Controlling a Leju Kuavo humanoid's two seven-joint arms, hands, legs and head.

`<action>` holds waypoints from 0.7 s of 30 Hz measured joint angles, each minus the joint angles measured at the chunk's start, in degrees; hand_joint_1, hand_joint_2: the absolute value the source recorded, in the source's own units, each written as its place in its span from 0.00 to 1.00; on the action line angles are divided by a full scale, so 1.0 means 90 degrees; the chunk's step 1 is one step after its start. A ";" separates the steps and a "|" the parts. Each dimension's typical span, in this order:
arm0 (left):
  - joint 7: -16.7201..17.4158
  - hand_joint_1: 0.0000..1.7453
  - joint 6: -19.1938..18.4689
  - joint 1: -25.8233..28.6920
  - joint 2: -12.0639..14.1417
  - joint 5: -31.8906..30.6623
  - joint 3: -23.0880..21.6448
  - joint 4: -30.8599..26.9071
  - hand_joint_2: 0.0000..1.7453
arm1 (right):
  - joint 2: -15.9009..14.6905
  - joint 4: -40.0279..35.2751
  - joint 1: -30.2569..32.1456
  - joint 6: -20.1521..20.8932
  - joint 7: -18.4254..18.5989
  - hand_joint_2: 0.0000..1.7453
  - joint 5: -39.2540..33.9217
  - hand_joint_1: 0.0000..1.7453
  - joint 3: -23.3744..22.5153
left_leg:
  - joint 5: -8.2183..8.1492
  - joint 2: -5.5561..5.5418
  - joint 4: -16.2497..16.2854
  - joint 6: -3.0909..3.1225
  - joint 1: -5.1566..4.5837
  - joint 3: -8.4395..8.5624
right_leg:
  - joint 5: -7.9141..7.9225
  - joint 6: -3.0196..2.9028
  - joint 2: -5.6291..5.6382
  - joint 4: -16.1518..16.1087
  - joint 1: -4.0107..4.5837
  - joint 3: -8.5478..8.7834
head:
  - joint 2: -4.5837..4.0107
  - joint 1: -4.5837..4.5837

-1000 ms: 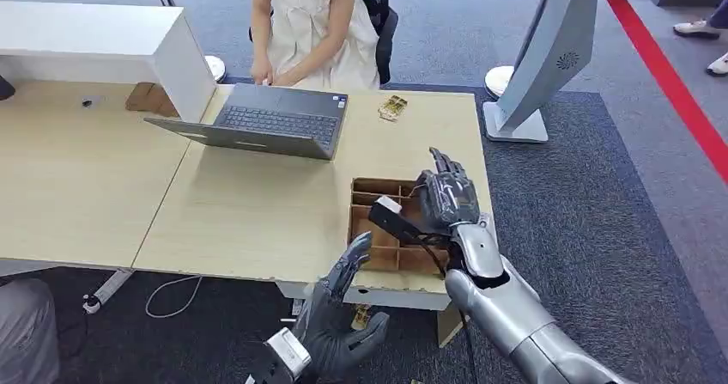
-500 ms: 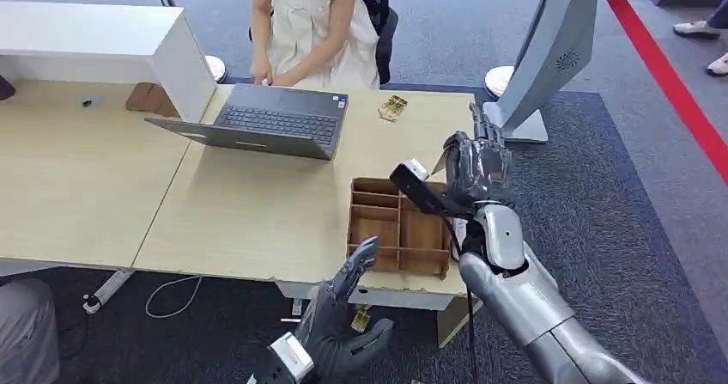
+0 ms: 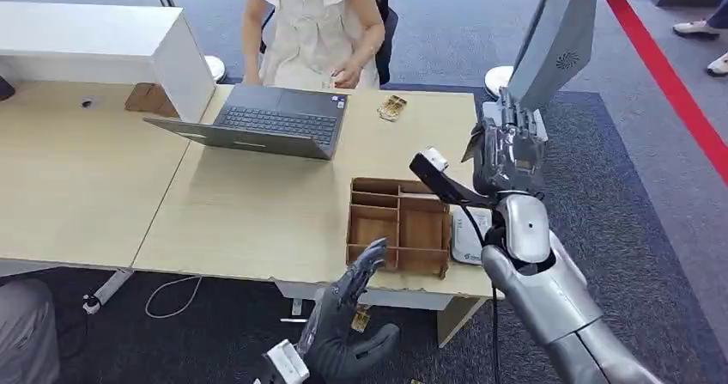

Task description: Pass the card to the sensor for recognition and then transmit it.

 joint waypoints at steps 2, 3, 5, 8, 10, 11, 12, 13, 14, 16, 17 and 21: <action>-0.0102 0.00 0.0053 -0.0040 -0.0032 0.0073 -0.0051 0.0109 1.00 | 0.0102 0.0058 -0.0109 0.0243 -0.0053 1.00 0.0039 1.00 0.0034 | 0.0000 0.0000 0.0000 0.0000 0.0001 -0.0002 | 0.0000 0.0000 0.0000 0.0003 0.0000 0.0000 | 0.0000 0.0002; -0.0131 0.00 0.0068 -0.0061 -0.0046 0.0090 -0.0082 0.0153 1.00 | 0.0170 0.0102 -0.0190 0.0378 -0.0085 1.00 0.0044 1.00 0.0056 | 0.0001 0.0000 0.0000 -0.0001 0.0001 -0.0003 | 0.0000 0.0000 0.0000 0.0005 0.0000 0.0000 | 0.0000 0.0005; -0.0165 0.00 0.0070 -0.0090 -0.0068 0.0090 -0.0112 0.0221 1.00 | 0.0318 0.0204 -0.0409 0.0580 -0.0148 1.00 0.0044 1.00 0.0136 | 0.0001 0.0000 0.0000 -0.0002 0.0002 0.0001 | 0.0000 -0.0001 0.0000 0.0009 0.0000 -0.0001 | 0.0000 0.0002; -0.0189 0.00 0.0051 -0.0116 -0.0095 0.0085 -0.0133 0.0308 1.00 | 0.0517 0.0362 -0.0647 0.0694 -0.0189 1.00 0.0041 1.00 0.0218 | 0.0002 -0.0006 0.0000 -0.0003 0.0002 0.0001 | -0.0001 -0.0001 -0.0005 0.0008 0.0002 -0.0001 | 0.0002 0.0002; -0.0194 0.00 0.0051 -0.0123 -0.0107 0.0082 -0.0136 0.0354 1.00 | 0.0605 0.0451 -0.0742 0.0694 -0.0204 1.00 0.0034 1.00 0.0269 | 0.0002 -0.0007 0.0000 -0.0003 0.0003 -0.0001 | -0.0001 -0.0001 -0.0008 0.0008 0.0002 -0.0001 | 0.0000 0.0002; -0.0194 0.00 0.0048 -0.0125 -0.0109 0.0080 -0.0138 0.0374 1.00 | 0.0629 0.0498 -0.0781 0.0692 -0.0206 1.00 0.0027 1.00 0.0287 | 0.0002 -0.0007 0.0000 -0.0004 0.0004 -0.0001 | -0.0001 -0.0001 -0.0008 0.0009 0.0002 -0.0001 | 0.0000 0.0002; -0.0194 0.00 0.0041 -0.0131 -0.0119 0.0073 -0.0143 0.0408 1.00 | 0.0660 0.0561 -0.0822 0.0692 -0.0226 1.00 0.0019 1.00 0.0304 | 0.0002 -0.0007 0.0000 -0.0004 0.0006 -0.0002 | -0.0001 -0.0001 -0.0007 0.0009 0.0001 -0.0001 | 0.0000 0.0002; -0.0194 0.00 0.0024 -0.0132 -0.0124 0.0051 -0.0146 0.0437 1.00 | 0.0697 0.0624 -0.0861 0.0706 -0.0257 1.00 0.0019 1.00 0.0328 | 0.0002 -0.0007 0.0000 -0.0004 0.0008 -0.0004 | -0.0001 -0.0001 -0.0007 0.0009 0.0000 -0.0001 | 0.0000 0.0002; -0.0194 0.00 -0.0007 -0.0132 -0.0131 0.0022 -0.0146 0.0464 1.00 | 0.0733 0.0699 -0.0916 0.0755 -0.0313 1.00 0.0022 1.00 0.0357 | 0.0002 -0.0007 0.0000 -0.0003 0.0008 -0.0006 | -0.0001 -0.0001 -0.0007 0.0009 -0.0001 -0.0001 | 0.0000 0.0005; -0.0179 0.00 -0.0049 -0.0132 -0.0141 -0.0049 -0.0141 0.0512 1.00 | 0.0867 0.0887 -0.1066 0.0894 -0.0464 1.00 0.0056 1.00 0.0445 | 0.0002 -0.0007 0.0000 -0.0003 0.0008 -0.0006 | -0.0001 -0.0001 -0.0007 0.0009 -0.0002 -0.0002 | 0.0000 0.0005; -0.0165 0.00 -0.0071 -0.0131 -0.0143 -0.0080 -0.0136 0.0529 1.00 | 0.0962 0.1011 -0.1168 0.0971 -0.0544 1.00 0.0100 1.00 0.0486 | 0.0002 -0.0007 0.0000 -0.0003 0.0008 -0.0006 | -0.0001 -0.0001 -0.0006 0.0009 -0.0002 -0.0002 | 0.0000 0.0002; -0.0165 0.00 -0.0100 -0.0126 -0.0160 -0.0151 -0.0121 0.0585 1.00 | 0.1483 0.1609 -0.1572 0.1131 -0.0777 1.00 0.0330 1.00 0.0639 | 0.0004 -0.0006 0.0000 -0.0006 0.0008 -0.0006 | -0.0001 -0.0001 -0.0007 0.0011 0.0003 -0.0002 | 0.0000 0.0002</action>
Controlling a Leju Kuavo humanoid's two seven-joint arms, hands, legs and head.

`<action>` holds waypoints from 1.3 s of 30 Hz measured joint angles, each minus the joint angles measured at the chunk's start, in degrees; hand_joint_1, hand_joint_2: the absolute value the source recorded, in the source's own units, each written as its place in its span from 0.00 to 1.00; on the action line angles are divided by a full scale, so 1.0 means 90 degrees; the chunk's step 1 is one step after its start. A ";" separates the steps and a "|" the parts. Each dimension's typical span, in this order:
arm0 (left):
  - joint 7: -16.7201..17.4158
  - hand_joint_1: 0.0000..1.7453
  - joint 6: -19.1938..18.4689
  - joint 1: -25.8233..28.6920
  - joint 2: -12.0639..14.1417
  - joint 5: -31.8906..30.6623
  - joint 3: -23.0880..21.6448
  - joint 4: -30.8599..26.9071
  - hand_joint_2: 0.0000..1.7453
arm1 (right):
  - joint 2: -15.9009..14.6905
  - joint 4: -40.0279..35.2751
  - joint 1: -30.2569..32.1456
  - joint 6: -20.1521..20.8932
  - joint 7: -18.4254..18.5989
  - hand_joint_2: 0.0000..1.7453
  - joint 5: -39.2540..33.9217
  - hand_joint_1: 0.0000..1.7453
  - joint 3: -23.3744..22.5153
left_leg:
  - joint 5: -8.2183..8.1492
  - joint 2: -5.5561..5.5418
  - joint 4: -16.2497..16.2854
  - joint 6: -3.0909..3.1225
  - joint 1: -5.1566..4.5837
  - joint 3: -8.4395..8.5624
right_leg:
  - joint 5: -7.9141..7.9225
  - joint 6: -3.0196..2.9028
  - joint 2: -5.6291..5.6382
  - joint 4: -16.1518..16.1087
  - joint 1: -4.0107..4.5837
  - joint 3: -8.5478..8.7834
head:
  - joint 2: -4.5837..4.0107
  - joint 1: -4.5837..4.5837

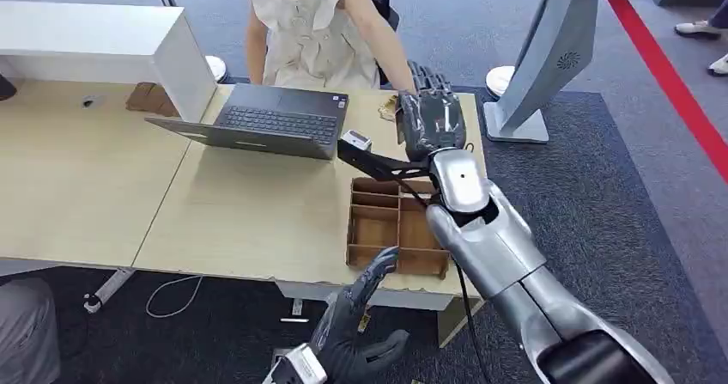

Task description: Pass the card to the sensor for recognition and then transmit it.

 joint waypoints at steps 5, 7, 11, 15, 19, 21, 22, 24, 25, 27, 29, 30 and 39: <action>-0.0012 0.00 0.0063 0.0000 -0.0015 0.0022 0.0007 0.0075 1.00 | 0.0598 0.0770 -0.0385 -0.0143 0.0085 1.00 0.0010 1.00 0.0085 | 0.0001 -0.0001 0.0000 -0.0001 0.0000 0.0003 | -0.0002 -0.0004 0.0000 0.0002 0.0005 0.0000 | 0.0000 0.0000; -0.0056 0.00 0.0119 -0.0002 -0.0022 0.0085 0.0005 0.0119 1.00 | 0.0737 0.1067 -0.0502 -0.0197 0.0173 1.00 0.0000 1.00 0.0102 | 0.0001 0.0000 0.0000 -0.0001 0.0000 0.0004 | -0.0003 -0.0005 0.0000 0.0002 0.0004 0.0000 | 0.0000 0.0000; -0.0117 0.00 0.0199 -0.0007 -0.0029 0.0172 0.0002 0.0163 1.00 | 0.0858 0.1393 -0.0597 -0.0231 0.0260 1.00 0.0015 1.00 0.0105 | 0.0000 0.0000 0.0000 -0.0001 0.0000 0.0004 | -0.0003 -0.0005 0.0000 0.0000 0.0000 0.0000 | 0.0002 0.0000; -0.0129 0.00 0.0206 -0.0013 -0.0036 0.0194 -0.0005 0.0197 1.00 | 0.0935 0.1688 -0.0687 -0.0231 0.0284 1.00 0.0017 1.00 0.0105 | 0.0000 0.0000 0.0000 -0.0001 -0.0001 0.0003 | -0.0003 -0.0005 0.0000 -0.0003 -0.0001 0.0000 | 0.0000 0.0000; -0.0129 0.00 0.0180 -0.0014 -0.0036 0.0197 -0.0005 0.0216 1.00 | 0.0962 0.1881 -0.0730 -0.0233 0.0289 1.00 0.0034 1.00 0.0105 | 0.0000 0.0000 0.0000 -0.0001 -0.0001 0.0004 | -0.0003 -0.0005 0.0000 -0.0004 -0.0001 0.0000 | 0.0000 0.0002; -0.0126 0.00 0.0114 -0.0014 -0.0036 0.0189 -0.0002 0.0216 1.00 | 0.0972 0.1992 -0.0761 -0.0269 0.0284 1.00 0.0036 1.00 0.0105 | 0.0000 0.0000 0.0000 -0.0001 -0.0002 0.0004 | -0.0003 -0.0005 0.0000 -0.0003 0.0000 0.0000 | 0.0000 0.0000; -0.0124 0.00 0.0082 -0.0015 -0.0036 0.0182 -0.0002 0.0216 1.00 | 0.0974 0.2046 -0.0777 -0.0299 0.0260 1.00 0.0034 1.00 0.0105 | 0.0000 0.0000 0.0000 -0.0001 -0.0002 0.0005 | -0.0003 -0.0005 0.0000 -0.0003 0.0001 0.0000 | 0.0000 0.0000; -0.0114 0.00 0.0073 -0.0015 -0.0036 0.0170 -0.0002 0.0216 1.00 | 0.0977 0.2140 -0.0801 -0.0333 0.0248 1.00 0.0034 1.00 0.0102 | 0.0000 0.0000 0.0000 -0.0001 -0.0002 0.0005 | -0.0003 -0.0005 0.0000 -0.0003 0.0001 0.0000 | 0.0002 0.0000; -0.0114 0.00 0.0073 -0.0015 -0.0036 0.0165 -0.0002 0.0216 1.00 | 0.0974 0.2187 -0.0811 -0.0347 0.0248 1.00 0.0034 1.00 0.0102 | 0.0000 0.0000 0.0000 -0.0001 -0.0002 0.0006 | -0.0003 -0.0005 0.0000 -0.0002 0.0002 0.0000 | 0.0000 0.0000; -0.0062 0.00 0.0078 -0.0016 -0.0039 0.0165 -0.0002 0.0216 1.00 | 0.0972 0.2271 -0.0814 -0.0369 0.0252 1.00 0.0036 1.00 0.0102 | 0.0000 0.0000 0.0000 -0.0001 -0.0001 0.0007 | -0.0003 -0.0005 0.0001 -0.0002 0.0002 0.0000 | 0.0000 0.0000; -0.0022 0.00 0.0097 -0.0017 -0.0039 0.0165 -0.0005 0.0216 1.00 | 0.0970 0.2329 -0.0812 -0.0381 0.0282 1.00 0.0053 1.00 0.0102 | 0.0000 0.0000 0.0000 -0.0001 -0.0001 0.0008 | -0.0003 -0.0005 0.0001 -0.0002 0.0002 0.0000 | 0.0000 0.0000; -0.0022 0.00 0.0097 -0.0017 -0.0039 0.0165 -0.0005 0.0216 1.00 | 0.0970 0.2354 -0.0812 -0.0386 0.0291 1.00 0.0061 1.00 0.0102 | 0.0000 0.0000 0.0000 -0.0001 -0.0001 0.0007 | -0.0003 -0.0005 0.0000 -0.0002 0.0002 0.0000 | 0.0000 0.0000; 0.0024 0.00 0.0151 -0.0038 -0.0041 0.0197 -0.0046 0.0224 1.00 | 0.0950 0.2500 -0.0813 -0.0335 0.0355 1.00 0.0117 0.00 0.0102 | 0.0000 0.0001 0.0000 -0.0002 -0.0001 0.0007 | -0.0003 -0.0005 0.0000 -0.0003 0.0002 0.0000 | 0.0000 0.0000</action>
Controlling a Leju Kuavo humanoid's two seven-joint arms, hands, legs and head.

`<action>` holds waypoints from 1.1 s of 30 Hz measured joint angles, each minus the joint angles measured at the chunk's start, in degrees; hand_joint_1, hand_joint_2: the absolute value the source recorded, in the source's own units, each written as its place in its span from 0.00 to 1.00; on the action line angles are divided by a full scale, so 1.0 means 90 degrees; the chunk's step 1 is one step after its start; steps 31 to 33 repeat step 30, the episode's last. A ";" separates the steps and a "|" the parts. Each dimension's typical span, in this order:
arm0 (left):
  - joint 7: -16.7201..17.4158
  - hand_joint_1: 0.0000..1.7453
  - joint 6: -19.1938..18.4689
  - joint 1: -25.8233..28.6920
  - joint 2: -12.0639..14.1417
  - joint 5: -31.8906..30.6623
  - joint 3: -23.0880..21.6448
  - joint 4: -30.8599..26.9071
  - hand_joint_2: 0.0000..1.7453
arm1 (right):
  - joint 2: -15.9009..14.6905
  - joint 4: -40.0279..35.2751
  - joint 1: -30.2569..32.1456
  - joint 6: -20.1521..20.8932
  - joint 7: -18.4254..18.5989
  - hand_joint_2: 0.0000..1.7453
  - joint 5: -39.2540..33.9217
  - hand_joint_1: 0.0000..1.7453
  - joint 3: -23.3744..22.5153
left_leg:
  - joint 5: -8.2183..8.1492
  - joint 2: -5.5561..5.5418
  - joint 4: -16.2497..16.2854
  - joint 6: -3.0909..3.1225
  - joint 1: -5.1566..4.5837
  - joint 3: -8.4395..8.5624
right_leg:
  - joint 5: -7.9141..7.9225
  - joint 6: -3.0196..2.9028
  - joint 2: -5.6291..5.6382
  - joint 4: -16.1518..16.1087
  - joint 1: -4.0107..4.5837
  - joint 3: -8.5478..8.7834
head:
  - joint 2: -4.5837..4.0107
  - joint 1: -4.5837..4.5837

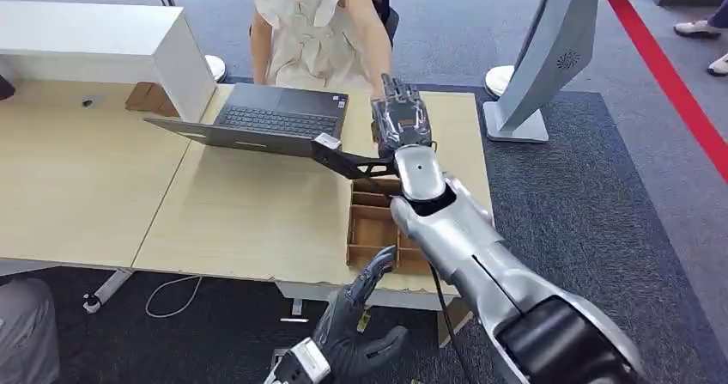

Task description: Pass the card to the sensor for recognition and then transmit it.

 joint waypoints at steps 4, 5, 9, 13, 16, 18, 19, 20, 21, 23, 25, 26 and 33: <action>0.0075 0.00 0.0019 -0.0028 0.0012 0.0027 -0.0053 -0.0002 1.00 | -0.0044 0.0036 -0.0003 -0.0078 0.0146 1.00 0.0048 0.00 -0.0039 | 0.0000 0.0000 0.0000 0.0000 0.0000 0.0000 | 0.0000 0.0000 0.0000 0.0000 0.0000 0.0000 | 0.0000 0.0000; 0.0090 0.00 0.0022 -0.0032 0.0012 0.0027 -0.0063 -0.0002 1.00 | -0.0058 0.0046 -0.0003 -0.0124 0.0194 1.00 0.0075 0.00 -0.0063 | 0.0000 0.0000 0.0000 0.0000 0.0000 0.0000 | 0.0000 0.0000 0.0000 0.0000 0.0000 0.0000 | 0.0000 0.0000; 0.0160 0.00 0.0039 -0.0040 0.0015 0.0024 -0.0080 -0.0002 1.00 | -0.0143 0.0051 0.0003 -0.0323 0.0379 1.00 0.0080 0.00 -0.0136 | 0.0000 0.0000 0.0000 0.0000 -0.0001 0.0002 | 0.0000 0.0000 0.0000 0.0000 0.0000 0.0000 | 0.0000 0.0000; 0.0199 0.00 0.0041 -0.0055 0.0029 0.0066 -0.0095 -0.0005 1.00 | -0.0326 -0.0161 0.0084 -0.0941 0.0486 1.00 -0.0328 0.00 -0.0348 | 0.0000 0.0000 0.0002 0.0000 -0.0001 0.0004 | 0.0000 0.0000 0.0000 0.0000 0.0000 0.0000 | 0.0000 0.0000; 0.0301 0.00 0.0070 -0.0066 0.0041 0.0160 -0.0104 -0.0041 1.00 | -0.0549 -0.0547 0.0206 -0.1558 0.0466 1.00 -0.0749 0.00 -0.0622 | 0.0000 -0.0001 0.0003 0.0000 -0.0001 0.0007 | 0.0000 0.0000 0.0000 -0.0001 -0.0001 0.0001 | 0.0002 0.0000; 0.0313 0.00 0.0102 -0.0066 0.0051 0.0175 -0.0109 -0.0066 1.00 | -0.0758 -0.1023 0.0412 -0.1924 0.0432 1.00 -0.0965 0.00 -0.0814 | 0.0000 -0.0001 0.0004 0.0000 -0.0001 0.0007 | 0.0000 0.0000 0.0000 -0.0002 0.0000 0.0002 | 0.0000 0.0000; 0.0332 0.00 0.0141 -0.0064 0.0061 0.0175 -0.0109 -0.0090 1.00 | -0.0860 -0.1339 0.0572 -0.2095 0.0435 1.00 -0.1040 0.00 -0.0901 | 0.0000 -0.0001 0.0004 0.0000 -0.0001 0.0008 | 0.0000 0.0000 0.0000 -0.0004 0.0000 0.0003 | 0.0000 0.0002; 0.0369 0.00 0.0177 -0.0062 0.0068 0.0175 -0.0109 -0.0119 1.00 | -0.0985 -0.1664 0.0762 -0.2234 0.0451 1.00 -0.1061 0.00 -0.0993 | -0.0001 -0.0002 0.0004 0.0000 -0.0001 0.0007 | 0.0000 0.0000 0.0000 -0.0005 0.0000 0.0003 | 0.0000 0.0000; 0.0415 0.00 0.0204 -0.0060 0.0075 0.0177 -0.0109 -0.0146 1.00 | -0.1111 -0.2088 0.0993 -0.2339 0.0505 1.00 -0.1052 0.00 -0.1080 | -0.0001 -0.0002 0.0004 0.0000 -0.0001 0.0006 | 0.0000 0.0000 0.0000 -0.0006 -0.0001 0.0003 | 0.0000 0.0002; 0.0447 0.00 0.0313 -0.0060 0.0097 0.0180 -0.0116 -0.0199 1.00 | -0.1358 -0.2943 0.1501 -0.2433 0.0643 1.00 -0.1015 0.00 -0.1247 | -0.0002 -0.0002 0.0004 0.0000 -0.0001 0.0008 | 0.0000 0.0000 0.0000 -0.0007 -0.0001 0.0002 | 0.0000 0.0002; 0.0513 0.00 0.0442 -0.0064 0.0112 0.0231 -0.0131 -0.0248 1.00 | -0.1579 -0.3717 0.2032 -0.2453 0.0697 1.00 -0.0993 0.00 -0.1389 | -0.0005 -0.0004 0.0004 0.0003 -0.0002 0.0005 | -0.0001 0.0001 0.0000 -0.0008 -0.0001 0.0002 | 0.0000 0.0002; 0.0522 0.00 0.0500 -0.0065 0.0121 0.0250 -0.0138 -0.0272 1.00 | -0.1676 -0.4094 0.2257 -0.2460 0.0697 1.00 -0.0981 0.00 -0.1477 | -0.0006 -0.0003 0.0004 0.0003 -0.0002 0.0007 | -0.0001 0.0000 0.0001 -0.0008 -0.0001 0.0002 | 0.0002 0.0002; 0.0522 0.00 0.0746 -0.0102 0.0153 0.0352 -0.0206 -0.0369 1.00 | -0.1868 -0.5543 0.3339 -0.2472 0.0220 1.00 -0.1263 0.00 -0.1858 | -0.0009 -0.0003 0.0003 0.0001 0.0000 0.0011 | -0.0004 -0.0001 0.0004 -0.0010 0.0003 0.0004 | 0.0000 0.0002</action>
